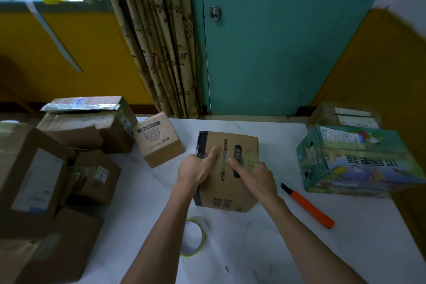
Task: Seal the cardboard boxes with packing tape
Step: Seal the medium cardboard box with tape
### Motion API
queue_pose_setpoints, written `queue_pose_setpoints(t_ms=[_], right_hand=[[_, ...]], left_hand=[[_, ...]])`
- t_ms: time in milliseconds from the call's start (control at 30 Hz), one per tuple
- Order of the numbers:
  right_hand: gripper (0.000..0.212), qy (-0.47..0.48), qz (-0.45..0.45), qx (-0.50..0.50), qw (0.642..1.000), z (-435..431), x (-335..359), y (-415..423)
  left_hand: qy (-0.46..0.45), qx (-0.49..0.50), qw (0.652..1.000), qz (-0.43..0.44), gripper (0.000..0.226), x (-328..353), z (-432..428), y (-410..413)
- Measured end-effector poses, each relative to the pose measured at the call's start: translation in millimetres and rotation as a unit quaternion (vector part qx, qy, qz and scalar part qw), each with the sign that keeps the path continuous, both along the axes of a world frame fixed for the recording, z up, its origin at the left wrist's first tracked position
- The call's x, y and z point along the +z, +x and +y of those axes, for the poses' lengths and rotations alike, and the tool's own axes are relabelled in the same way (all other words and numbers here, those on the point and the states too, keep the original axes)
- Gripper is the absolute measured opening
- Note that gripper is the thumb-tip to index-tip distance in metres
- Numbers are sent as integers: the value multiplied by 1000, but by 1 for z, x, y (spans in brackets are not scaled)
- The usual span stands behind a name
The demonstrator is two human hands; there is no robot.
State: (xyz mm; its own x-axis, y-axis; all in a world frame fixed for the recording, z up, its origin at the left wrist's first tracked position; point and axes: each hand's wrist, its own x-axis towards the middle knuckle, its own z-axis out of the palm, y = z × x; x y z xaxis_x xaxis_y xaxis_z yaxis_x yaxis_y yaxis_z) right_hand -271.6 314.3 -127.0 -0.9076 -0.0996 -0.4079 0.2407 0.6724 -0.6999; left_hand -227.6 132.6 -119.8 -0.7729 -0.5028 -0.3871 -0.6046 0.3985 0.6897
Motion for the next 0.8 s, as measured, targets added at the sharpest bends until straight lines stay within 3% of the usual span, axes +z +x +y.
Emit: queue_pose_setpoints(t_ms=[133,333,533,733,800], right_hand=[[69,35,13,-1,999,-3,4,-5],[71,77,51,-30,995,-2,6,-5],[67,73,80,-34,994,-2,5,-6],[60,-2,16,-14,1000,-3,3,-3],[72,-22,-13,-4,1000,-4,3,-1]], left_hand=[[-25,33,999,-23,70,-3,6,-2],[-88,61,994,6,70,-1,9,0],[-85,61,994,29,68,-6,7,0],[-81,36,995,51,55,2,6,3],[-81,8,996,36,56,7,12,5]])
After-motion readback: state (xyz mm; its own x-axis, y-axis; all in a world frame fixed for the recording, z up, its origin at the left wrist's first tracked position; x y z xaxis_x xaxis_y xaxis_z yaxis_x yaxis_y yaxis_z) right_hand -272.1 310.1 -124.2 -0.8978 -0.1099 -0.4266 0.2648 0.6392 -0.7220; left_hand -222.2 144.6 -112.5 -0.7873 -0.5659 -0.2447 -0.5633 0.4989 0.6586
